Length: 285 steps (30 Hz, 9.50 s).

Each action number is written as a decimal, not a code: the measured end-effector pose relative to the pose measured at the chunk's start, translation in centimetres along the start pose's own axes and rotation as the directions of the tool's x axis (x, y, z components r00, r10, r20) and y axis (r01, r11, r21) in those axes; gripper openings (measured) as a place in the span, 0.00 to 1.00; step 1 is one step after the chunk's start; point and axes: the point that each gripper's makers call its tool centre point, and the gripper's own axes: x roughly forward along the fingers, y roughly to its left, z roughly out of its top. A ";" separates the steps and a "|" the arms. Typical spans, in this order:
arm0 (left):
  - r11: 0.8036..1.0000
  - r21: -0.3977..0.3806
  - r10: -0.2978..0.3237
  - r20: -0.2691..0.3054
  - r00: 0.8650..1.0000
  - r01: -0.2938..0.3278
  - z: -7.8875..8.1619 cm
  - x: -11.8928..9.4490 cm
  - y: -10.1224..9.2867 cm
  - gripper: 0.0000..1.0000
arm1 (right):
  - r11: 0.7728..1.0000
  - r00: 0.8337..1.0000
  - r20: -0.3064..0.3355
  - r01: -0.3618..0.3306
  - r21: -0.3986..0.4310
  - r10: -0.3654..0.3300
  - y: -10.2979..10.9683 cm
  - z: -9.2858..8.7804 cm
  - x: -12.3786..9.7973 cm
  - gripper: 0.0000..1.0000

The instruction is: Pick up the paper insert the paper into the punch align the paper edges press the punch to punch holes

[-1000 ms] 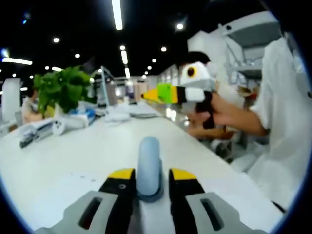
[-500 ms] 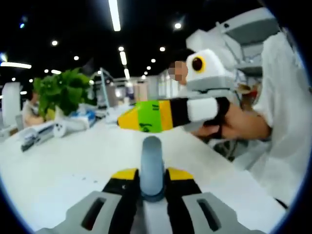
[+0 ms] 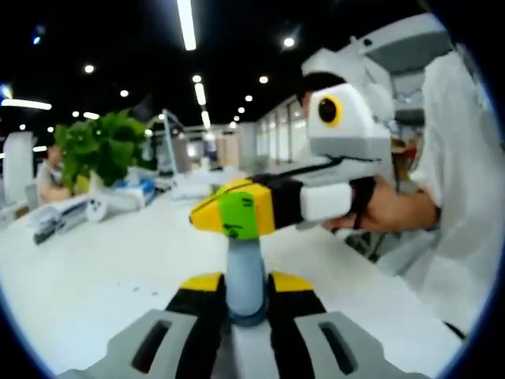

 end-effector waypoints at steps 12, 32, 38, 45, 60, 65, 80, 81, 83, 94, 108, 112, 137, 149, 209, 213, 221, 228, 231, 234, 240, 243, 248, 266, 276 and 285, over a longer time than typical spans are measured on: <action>1.000 -0.002 -0.002 0.000 1.000 0.002 0.0 0.0 0.0 0.24 | 0.985 0.998 -0.060 0.024 0.171 -0.014 -1.8 -3.2 -0.4 0.01; 1.000 -0.007 -0.003 0.000 1.000 0.003 0.0 -0.2 0.0 0.24 | 0.994 1.000 -0.019 0.019 0.108 -0.017 -0.5 -0.6 -0.3 0.03; 1.000 -0.006 -0.002 0.000 1.000 0.002 0.0 -0.2 0.0 0.24 | 1.000 1.000 0.012 -0.001 -0.030 0.001 0.6 0.5 0.1 0.04; 1.000 0.013 -0.002 0.005 1.000 0.002 0.1 -0.2 -0.1 0.24 | 0.994 0.996 0.043 -0.080 0.070 0.077 0.8 1.9 0.0 0.04; 1.000 0.011 0.003 0.030 1.000 -0.003 0.7 -0.2 0.2 0.43 | 0.992 0.990 0.063 -0.130 0.003 0.129 -2.4 2.5 -2.4 0.24; 1.000 0.017 -0.006 0.041 0.999 0.005 0.8 -0.2 -0.1 0.45 | 0.987 0.986 0.050 -0.160 0.028 0.159 -3.8 2.1 -3.6 0.32; 0.999 -0.046 -0.009 0.124 0.992 0.015 3.1 -0.4 0.3 0.48 | 0.978 0.981 0.044 -0.194 0.072 0.191 -5.9 0.1 -7.3 0.41; 0.999 -0.048 -0.009 0.128 0.992 0.015 3.3 -0.5 0.4 0.48 | 0.971 0.974 0.059 -0.223 0.081 0.219 -5.5 0.1 -7.4 0.42; 0.999 -0.050 -0.007 0.125 0.992 0.013 3.5 -0.8 0.5 0.49 | 0.958 0.962 0.064 -0.269 0.097 0.264 -5.0 -0.2 -7.4 0.42; 0.998 -0.047 0.045 0.056 0.997 -0.042 2.4 -5.7 -1.9 0.50 | 0.879 0.879 0.034 -0.476 0.008 0.476 -2.3 -1.5 -6.8 0.45; 0.963 -0.174 0.217 0.036 0.976 -0.208 -1.5 -13.5 -1.8 0.50 | 0.793 0.795 -0.041 -0.607 -0.056 0.606 -0.6 -2.7 -6.0 0.45; 0.957 -0.172 0.237 -0.001 0.972 -0.233 -2.3 -13.3 -1.2 0.48 | 0.783 0.786 -0.047 -0.618 -0.077 0.616 -0.9 -3.0 -5.6 0.48; 0.958 -0.106 0.258 -0.083 0.963 -0.265 -4.4 -12.9 -0.9 0.42 | 0.604 0.612 -0.185 -0.791 -0.103 0.769 0.8 -5.7 -3.1 0.35; 0.957 -0.085 0.269 -0.081 0.960 -0.276 -4.3 -12.7 -0.7 0.43 | 0.572 0.580 -0.197 -0.814 -0.102 0.790 1.0 -5.9 -3.0 0.26; 0.957 -0.100 0.265 -0.081 0.961 -0.273 -4.3 -12.6 -0.7 0.43 | 0.459 0.471 -0.243 -0.882 -0.108 0.848 2.1 -6.4 -5.4 0.22; 0.956 -0.098 0.270 -0.079 0.960 -0.277 -4.3 -12.7 -0.7 0.44 | 0.459 0.471 -0.245 -0.882 -0.107 0.848 2.1 -6.4 -5.4 0.22; 0.954 -0.098 0.275 -0.080 0.958 -0.282 -4.3 -12.8 -0.6 0.46 | 0.453 0.465 -0.246 -0.885 -0.108 0.850 2.3 -6.3 -4.8 0.22; 0.954 -0.099 0.277 -0.080 0.958 -0.284 -4.3 -12.8 -0.6 0.46 | 0.448 0.461 -0.247 -0.887 -0.109 0.853 1.8 -6.4 -4.5 0.22; 0.954 -0.100 0.276 -0.080 0.958 -0.283 -4.3 -12.8 -0.6 0.46 | 0.443 0.455 -0.247 -0.890 -0.107 0.856 1.8 -6.5 -4.5 0.22; 0.954 -0.101 0.276 -0.080 0.958 -0.284 -4.3 -12.8 -0.6 0.46 | 0.436 0.448 -0.244 -0.894 -0.102 0.860 1.7 -6.5 -4.5 0.22; 0.953 -0.105 0.276 -0.081 0.958 -0.284 -4.3 -12.8 -0.5 0.46 | 0.384 0.400 -0.255 -0.917 -0.113 0.880 1.8 -6.4 -4.5 0.22; 0.953 -0.107 0.277 -0.080 0.958 -0.284 -4.3 -12.8 -0.5 0.46 | 0.378 0.392 -0.254 -0.920 -0.107 0.884 1.9 -6.4 -4.6 0.22; 0.953 -0.105 0.277 -0.080 0.958 -0.284 -4.3 -12.8 -0.5 0.46 | 0.376 0.393 -0.254 -0.920 -0.113 0.884 2.0 -6.4 -4.7 0.22; 0.966 -0.161 0.208 0.023 0.978 -0.202 -1.5 -12.9 -1.9 0.55 | 0.492 0.487 -0.201 -0.870 -0.027 0.850 0.5 -5.1 -6.1 0.34; 0.992 -0.028 0.123 0.011 0.992 -0.123 2.9 -8.6 -1.7 0.55 | 0.690 0.688 -0.101 -0.724 -0.023 0.718 -1.8 -3.4 -7.0 0.28; 0.999 -0.037 0.023 -0.009 1.000 -0.023 2.9 -2.0 -1.4 0.54 | 0.858 0.862 0.125 -0.503 0.102 0.491 -4.3 1.9 -6.3 0.14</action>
